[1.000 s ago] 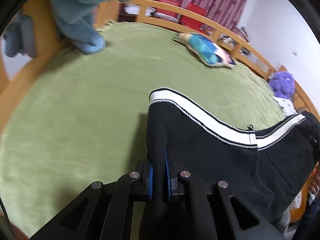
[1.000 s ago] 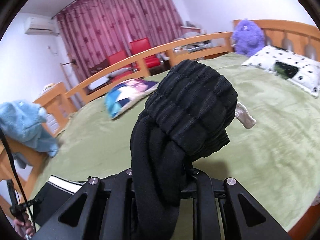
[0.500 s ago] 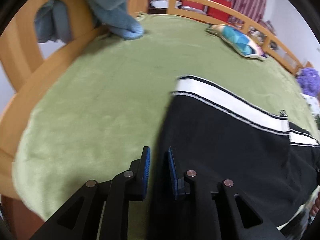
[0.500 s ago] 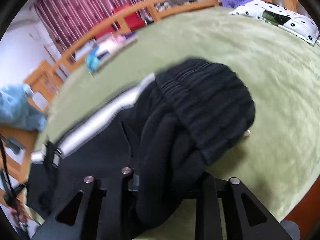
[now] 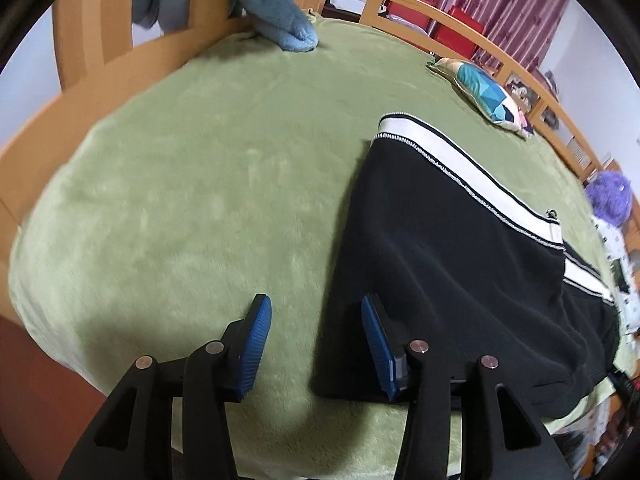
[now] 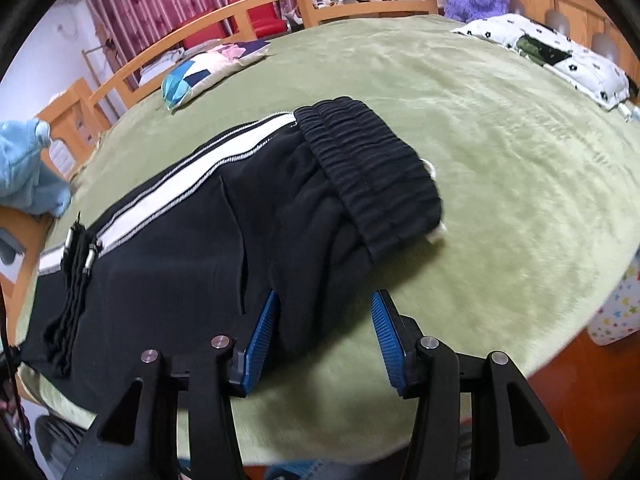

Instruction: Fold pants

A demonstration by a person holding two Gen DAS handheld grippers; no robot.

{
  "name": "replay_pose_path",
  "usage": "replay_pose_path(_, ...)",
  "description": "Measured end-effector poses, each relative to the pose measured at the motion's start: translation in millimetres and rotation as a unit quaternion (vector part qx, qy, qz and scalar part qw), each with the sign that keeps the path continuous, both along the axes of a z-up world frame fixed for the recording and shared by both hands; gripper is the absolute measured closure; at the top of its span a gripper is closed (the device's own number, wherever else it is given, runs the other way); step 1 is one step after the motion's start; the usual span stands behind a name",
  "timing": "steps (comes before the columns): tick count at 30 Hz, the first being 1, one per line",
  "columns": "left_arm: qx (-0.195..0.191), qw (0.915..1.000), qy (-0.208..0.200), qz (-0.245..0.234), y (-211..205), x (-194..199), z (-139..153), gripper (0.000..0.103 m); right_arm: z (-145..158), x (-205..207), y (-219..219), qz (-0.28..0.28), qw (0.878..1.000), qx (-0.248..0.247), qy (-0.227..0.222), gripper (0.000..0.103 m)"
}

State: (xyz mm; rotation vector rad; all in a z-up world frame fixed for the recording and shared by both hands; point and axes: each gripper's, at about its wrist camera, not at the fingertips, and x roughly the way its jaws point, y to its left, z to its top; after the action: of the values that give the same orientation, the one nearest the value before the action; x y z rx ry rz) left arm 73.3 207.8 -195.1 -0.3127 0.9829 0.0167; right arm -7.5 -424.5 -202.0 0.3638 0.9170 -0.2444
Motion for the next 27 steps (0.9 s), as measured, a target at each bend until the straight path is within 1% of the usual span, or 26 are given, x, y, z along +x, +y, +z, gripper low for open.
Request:
replay_pose_path(1, -0.007, 1.0, -0.002, -0.001, 2.3, -1.8, 0.7, 0.058, 2.4, -3.7, 1.8, 0.001, 1.0, -0.008, 0.001, 0.054)
replay_pose_path(3, -0.04, 0.9991, -0.013, -0.002, 9.1, -5.8, 4.4, 0.058, 8.9, -11.4, 5.9, -0.002, 1.0, -0.023, -0.001, 0.054)
replay_pose_path(4, -0.062, 0.9979, -0.018, -0.008, 11.5, -6.6, 6.0, 0.058, 11.9, -14.5, 7.9, -0.005, 1.0, -0.027, -0.003, 0.054)
replay_pose_path(5, -0.074, 0.9969, -0.018, -0.017, 11.6, -6.0, 5.6, 0.058, 13.8, -15.9, 9.2, -0.006, 1.0, -0.028, -0.004, 0.054)
replay_pose_path(6, -0.077, 0.9966, -0.013, -0.025, 8.8, -3.5, 4.3, 0.058, 16.2, -16.8, 10.7, -0.008, 1.0, -0.028, -0.005, 0.054)
replay_pose_path(8, -0.063, 0.9973, -0.01, -0.035, 1.9, 1.3, 1.0, 0.058, 18.7, -17.3, 14.7, -0.014, 1.0, -0.021, -0.007, 0.054)
replay_pose_path(10, -0.055, 0.9977, -0.005, -0.039, -2.3, 5.6, -3.8, 0.052, 19.4, -14.7, 19.7, -0.013, 1.0, -0.018, -0.005, 0.053)
replay_pose_path(11, -0.06, 0.9975, -0.001, -0.037, -2.3, 7.6, -7.4, 0.051, 18.7, -12.4, 23.2, -0.004, 1.0, -0.017, 0.002, 0.052)
replay_pose_path(13, -0.076, 0.9965, 0.002, -0.034, -1.4, 9.2, -13.4, 0.05, 18.5, -8.8, 30.7, -0.002, 0.999, -0.03, 0.015, 0.048)
replay_pose_path(15, -0.078, 0.9961, 0.005, -0.04, -3.0, 10.6, -17.6, 0.05, 20.5, -9.0, 36.2, -0.008, 0.999, -0.043, 0.014, 0.037)
replay_pose_path(18, -0.064, 0.9966, 0.003, -0.052, -12.4, 11.3, -19.7, 0.05, 23.7, -8.8, 43.3, -0.003, 0.999, -0.04, 0.009, 0.034)
replay_pose_path(21, -0.061, 0.9962, 0.004, -0.062, -18.0, 14.2, -20.6, 0.049, 26.5, -5.0, 54.1, 0.004, 0.998, -0.055, 0.012, 0.033)
replay_pose_path(24, -0.067, 0.9959, 0.002, -0.061, -18.2, 15.4, -23.8, 0.048, 29.6, 0.1, 63.2, 0.006, 0.998, -0.067, 0.01, 0.032)
replay_pose_path(27, -0.078, 0.9951, -0.002, -0.06, -16.0, 15.1, -27.1, 0.044, 31.0, 3.2, 67.4, 0.006, 0.998, -0.061, 0.003, 0.032)
